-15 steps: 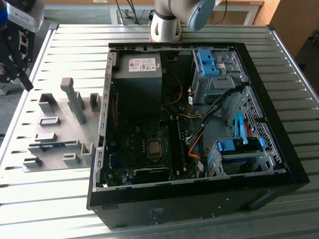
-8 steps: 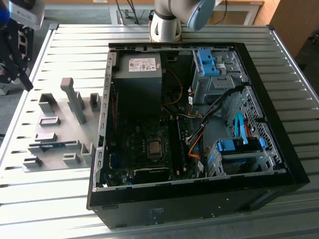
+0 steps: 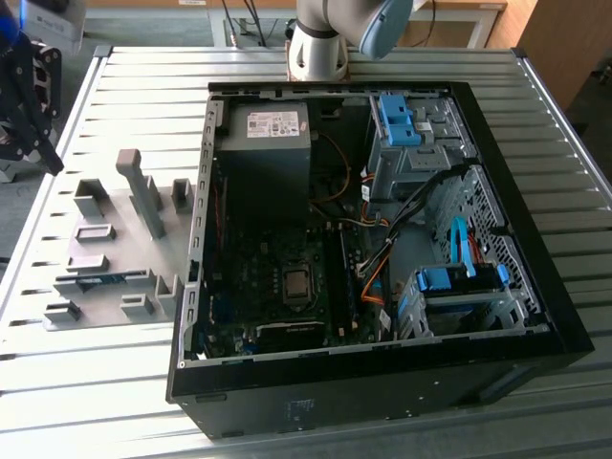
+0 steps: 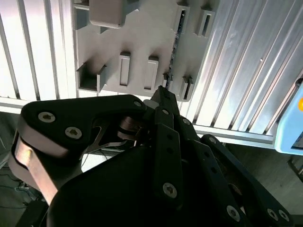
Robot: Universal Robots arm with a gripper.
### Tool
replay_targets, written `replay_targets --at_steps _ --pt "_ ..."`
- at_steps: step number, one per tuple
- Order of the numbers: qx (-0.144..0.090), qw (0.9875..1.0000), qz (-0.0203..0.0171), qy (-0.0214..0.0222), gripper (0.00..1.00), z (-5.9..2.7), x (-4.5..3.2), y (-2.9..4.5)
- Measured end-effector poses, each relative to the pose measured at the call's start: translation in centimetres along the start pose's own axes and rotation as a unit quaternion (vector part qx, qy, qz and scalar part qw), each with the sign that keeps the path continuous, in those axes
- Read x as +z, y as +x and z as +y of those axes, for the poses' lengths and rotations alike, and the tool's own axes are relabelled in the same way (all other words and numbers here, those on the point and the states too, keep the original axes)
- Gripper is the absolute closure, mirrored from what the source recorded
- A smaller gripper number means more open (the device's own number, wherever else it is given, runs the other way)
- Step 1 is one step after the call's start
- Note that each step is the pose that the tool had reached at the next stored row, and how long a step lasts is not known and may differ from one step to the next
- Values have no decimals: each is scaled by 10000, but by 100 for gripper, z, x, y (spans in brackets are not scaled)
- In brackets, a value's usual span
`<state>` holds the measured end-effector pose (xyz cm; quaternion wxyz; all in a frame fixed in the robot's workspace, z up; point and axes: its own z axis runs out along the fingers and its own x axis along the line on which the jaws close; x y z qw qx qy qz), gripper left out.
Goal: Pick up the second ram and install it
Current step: 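Pick up the second ram and move it above second insertion slot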
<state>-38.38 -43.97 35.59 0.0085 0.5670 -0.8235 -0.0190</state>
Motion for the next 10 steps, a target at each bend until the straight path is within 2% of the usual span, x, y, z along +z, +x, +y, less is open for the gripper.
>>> replay_targets --at_steps 10 --pt "-446 9990 18 -3 89 0 0 0"
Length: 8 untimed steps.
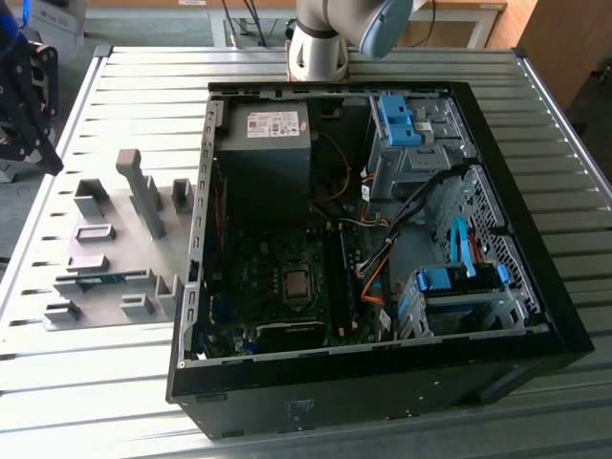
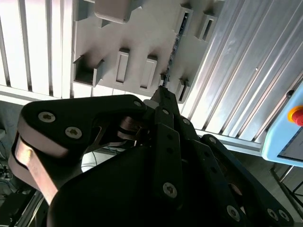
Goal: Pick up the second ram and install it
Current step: 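Pick up the second ram and move it above second insertion slot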
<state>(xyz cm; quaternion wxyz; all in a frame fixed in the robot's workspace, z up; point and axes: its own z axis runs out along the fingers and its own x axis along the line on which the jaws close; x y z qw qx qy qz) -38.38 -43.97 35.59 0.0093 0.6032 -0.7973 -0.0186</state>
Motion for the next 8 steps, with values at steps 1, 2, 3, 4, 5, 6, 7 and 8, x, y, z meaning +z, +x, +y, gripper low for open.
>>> replay_targets --at_steps 1,2,3,4,5,6,7,8 --pt "-10 10000 0 0 89 0 0 0" --pt "-16 10000 1 0 89 0 0 0" --pt "-19 10000 1 0 89 0 0 0" --pt "-20 10000 1 0 89 0 0 0" --pt "-20 10000 1 0 89 0 0 0" --pt "-20 10000 1 0 89 0 0 0" --pt "-20 10000 1 0 89 0 0 0" --pt "-20 10000 1 0 89 0 0 0"
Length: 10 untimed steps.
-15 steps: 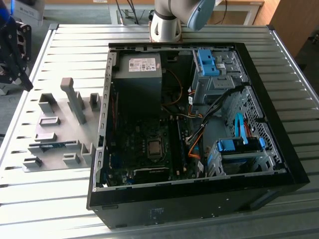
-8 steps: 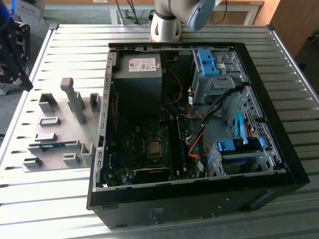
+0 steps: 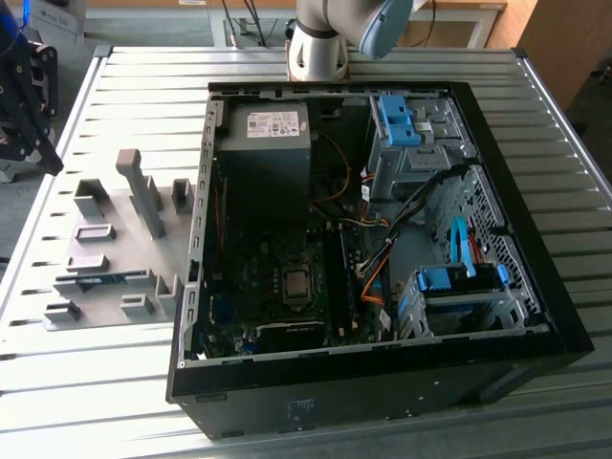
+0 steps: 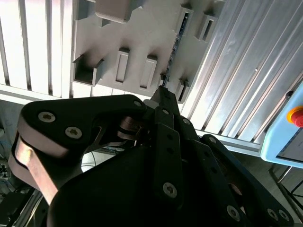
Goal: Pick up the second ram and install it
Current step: 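Pick up the second ram and move it above second insertion slot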
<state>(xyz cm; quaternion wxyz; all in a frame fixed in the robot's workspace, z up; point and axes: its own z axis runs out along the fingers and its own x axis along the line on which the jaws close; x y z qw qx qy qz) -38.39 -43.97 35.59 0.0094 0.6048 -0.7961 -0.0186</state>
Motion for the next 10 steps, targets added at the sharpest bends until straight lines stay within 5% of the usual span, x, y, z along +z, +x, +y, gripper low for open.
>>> replay_targets --at_steps 10 --pt "-33 10000 1 0 89 0 1 0"
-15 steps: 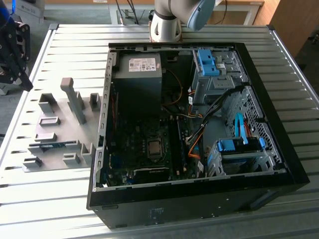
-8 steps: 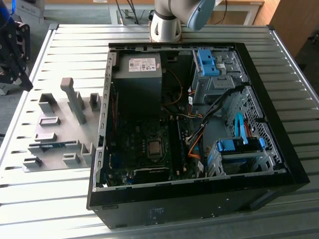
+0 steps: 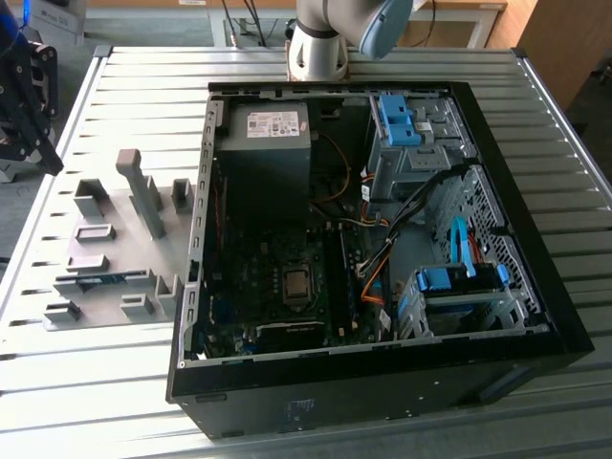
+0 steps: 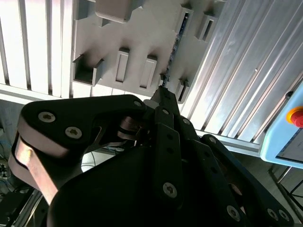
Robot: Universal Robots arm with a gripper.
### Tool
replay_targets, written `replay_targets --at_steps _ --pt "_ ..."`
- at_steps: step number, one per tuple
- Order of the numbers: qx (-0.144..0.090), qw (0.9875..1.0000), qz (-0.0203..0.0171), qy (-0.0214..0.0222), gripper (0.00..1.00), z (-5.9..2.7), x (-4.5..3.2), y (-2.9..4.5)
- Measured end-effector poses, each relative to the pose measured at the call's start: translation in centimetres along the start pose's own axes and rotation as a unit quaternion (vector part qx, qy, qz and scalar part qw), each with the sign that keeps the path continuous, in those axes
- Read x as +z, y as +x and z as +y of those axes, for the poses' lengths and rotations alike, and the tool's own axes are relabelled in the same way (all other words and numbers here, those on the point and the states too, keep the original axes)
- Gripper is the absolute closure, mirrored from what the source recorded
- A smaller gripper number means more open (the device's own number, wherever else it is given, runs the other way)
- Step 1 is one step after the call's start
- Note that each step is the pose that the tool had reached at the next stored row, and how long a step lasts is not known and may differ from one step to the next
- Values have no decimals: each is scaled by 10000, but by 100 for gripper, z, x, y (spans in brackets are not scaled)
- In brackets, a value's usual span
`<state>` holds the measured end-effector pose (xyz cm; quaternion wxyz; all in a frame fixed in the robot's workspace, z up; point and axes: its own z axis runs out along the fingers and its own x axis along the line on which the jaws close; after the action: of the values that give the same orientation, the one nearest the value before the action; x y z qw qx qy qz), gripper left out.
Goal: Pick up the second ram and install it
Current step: 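Pick up the second ram and move it above second insertion slot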
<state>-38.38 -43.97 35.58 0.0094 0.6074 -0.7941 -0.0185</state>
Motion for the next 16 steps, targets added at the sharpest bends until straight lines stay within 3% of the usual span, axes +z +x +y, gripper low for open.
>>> replay_targets --at_steps 6,11,16 --pt "-298 9996 12 -2 89 0 4 0" --pt "-728 9973 30 -6 89 -1 13 0" --pt "-757 9971 31 -6 89 1 16 1"
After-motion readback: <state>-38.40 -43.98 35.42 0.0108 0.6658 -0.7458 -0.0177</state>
